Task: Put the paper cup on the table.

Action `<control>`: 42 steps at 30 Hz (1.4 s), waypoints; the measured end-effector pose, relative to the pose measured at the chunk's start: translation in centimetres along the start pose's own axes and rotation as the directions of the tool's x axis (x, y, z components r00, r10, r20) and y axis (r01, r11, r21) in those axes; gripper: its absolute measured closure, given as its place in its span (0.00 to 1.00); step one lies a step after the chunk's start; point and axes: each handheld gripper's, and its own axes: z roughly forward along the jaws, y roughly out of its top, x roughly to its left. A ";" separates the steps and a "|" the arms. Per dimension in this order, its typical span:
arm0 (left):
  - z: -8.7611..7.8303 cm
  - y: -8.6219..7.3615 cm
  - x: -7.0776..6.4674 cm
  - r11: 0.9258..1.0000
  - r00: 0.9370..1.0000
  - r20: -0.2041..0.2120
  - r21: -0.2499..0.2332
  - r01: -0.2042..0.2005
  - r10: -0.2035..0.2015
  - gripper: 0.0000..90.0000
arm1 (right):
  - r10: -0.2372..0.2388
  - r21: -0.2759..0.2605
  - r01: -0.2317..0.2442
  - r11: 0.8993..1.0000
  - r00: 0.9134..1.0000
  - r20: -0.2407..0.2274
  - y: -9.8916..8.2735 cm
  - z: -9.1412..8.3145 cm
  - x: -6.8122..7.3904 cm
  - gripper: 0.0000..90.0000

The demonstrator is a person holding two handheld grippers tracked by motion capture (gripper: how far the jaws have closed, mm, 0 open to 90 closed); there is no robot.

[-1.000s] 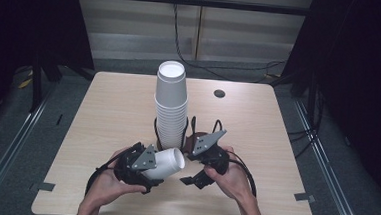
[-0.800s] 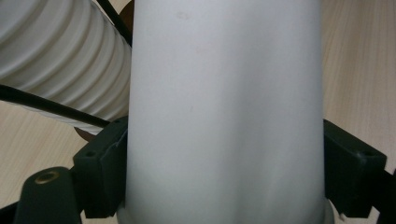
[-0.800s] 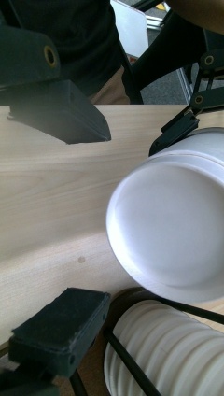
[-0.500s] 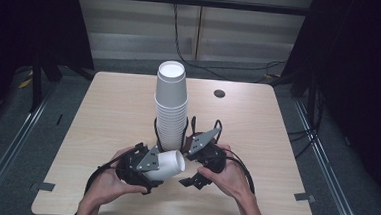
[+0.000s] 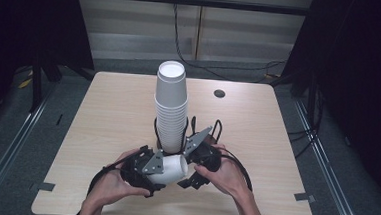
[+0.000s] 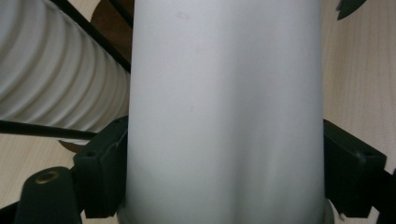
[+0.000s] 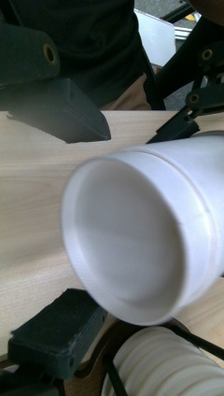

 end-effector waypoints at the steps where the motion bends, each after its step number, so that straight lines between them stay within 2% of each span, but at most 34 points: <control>1: 0.1 0.1 0.0 1.000 1.000 0.004 0.013 -0.008 0.008 0.18 | -0.002 0.006 0.002 1.000 1.000 -0.006 0.0 0.1 0.0 0.19; 4: 0.5 0.2 -0.3 1.000 1.000 0.015 0.007 -0.007 0.007 0.18 | 0.000 0.017 0.000 1.000 1.000 -0.011 0.0 0.3 -0.1 0.19; 7: 0.7 0.3 -0.4 1.000 0.999 0.030 0.020 -0.025 0.024 0.18 | 0.009 0.025 -0.008 1.000 1.000 -0.011 0.1 0.6 -0.2 0.17; 9: 0.8 0.4 -0.4 0.999 0.999 0.026 0.024 -0.027 0.026 0.18 | 0.017 0.041 -0.016 0.999 0.999 -0.034 0.2 0.7 -0.2 0.16; 11: 0.8 0.4 -0.5 0.999 0.999 0.025 0.032 -0.030 0.029 0.18 | -0.008 0.035 0.010 0.999 0.999 -0.051 0.3 1.1 -0.4 0.16; 13: 0.7 0.4 -0.6 0.999 0.999 0.021 0.035 -0.035 0.034 0.18 | 0.018 0.052 -0.015 0.999 0.999 -0.048 0.3 1.2 -0.4 0.17; 15: 0.6 0.4 -0.7 0.998 0.998 0.026 0.044 -0.050 0.049 0.18 | 0.018 0.046 -0.015 0.999 0.998 -0.057 0.4 1.4 -0.4 0.17; 17: 0.7 0.5 -0.9 0.998 0.999 0.027 0.040 -0.045 0.044 0.18 | 0.017 0.046 -0.014 0.999 0.998 -0.064 0.5 1.5 -0.4 0.17; 22: 0.6 0.7 -0.9 0.997 0.998 0.025 0.049 -0.065 0.064 0.18 | 0.029 0.053 -0.024 0.998 0.994 -0.106 0.6 1.9 -0.6 0.23; 23: 0.6 0.6 -1.0 0.998 0.998 0.026 0.043 -0.051 0.050 0.18 | 0.035 0.054 -0.029 0.998 0.994 -0.106 0.6 1.9 -0.5 0.23; 25: 0.6 0.5 -1.0 0.996 0.997 0.026 0.060 -0.069 0.067 0.18 | 0.032 0.045 -0.026 0.999 0.991 -0.127 0.6 2.0 -0.5 0.25; 27: 0.6 0.5 -1.0 0.996 0.998 0.026 0.059 -0.066 0.065 0.18 | 0.040 0.063 -0.032 0.998 0.991 -0.125 0.7 2.0 -0.4 0.25; 31: 0.8 0.5 -1.2 0.997 0.998 0.038 0.044 -0.061 0.059 0.18 | 0.029 0.054 -0.022 0.998 0.990 -0.137 0.8 2.2 -0.5 0.23; 33: 0.7 0.5 -1.1 0.995 0.996 0.035 0.059 -0.081 0.079 0.18 | 0.026 0.050 -0.019 0.999 0.989 -0.142 0.8 2.3 -0.5 0.22; 34: 0.7 0.4 -1.2 0.996 0.997 0.033 0.052 -0.071 0.069 0.18 | 0.031 0.052 -0.024 0.998 0.990 -0.140 0.8 2.4 -0.5 0.22; 40: 0.7 0.4 -1.5 0.997 0.997 0.037 0.041 -0.067 0.066 0.18 | 0.026 0.057 -0.018 0.998 0.988 -0.151 1.0 2.4 -0.3 0.24; 42: 0.5 0.5 -1.2 0.994 0.995 0.043 0.050 -0.097 0.095 0.18 | 0.032 0.058 -0.024 0.998 0.988 -0.150 1.0 2.3 -0.3 0.24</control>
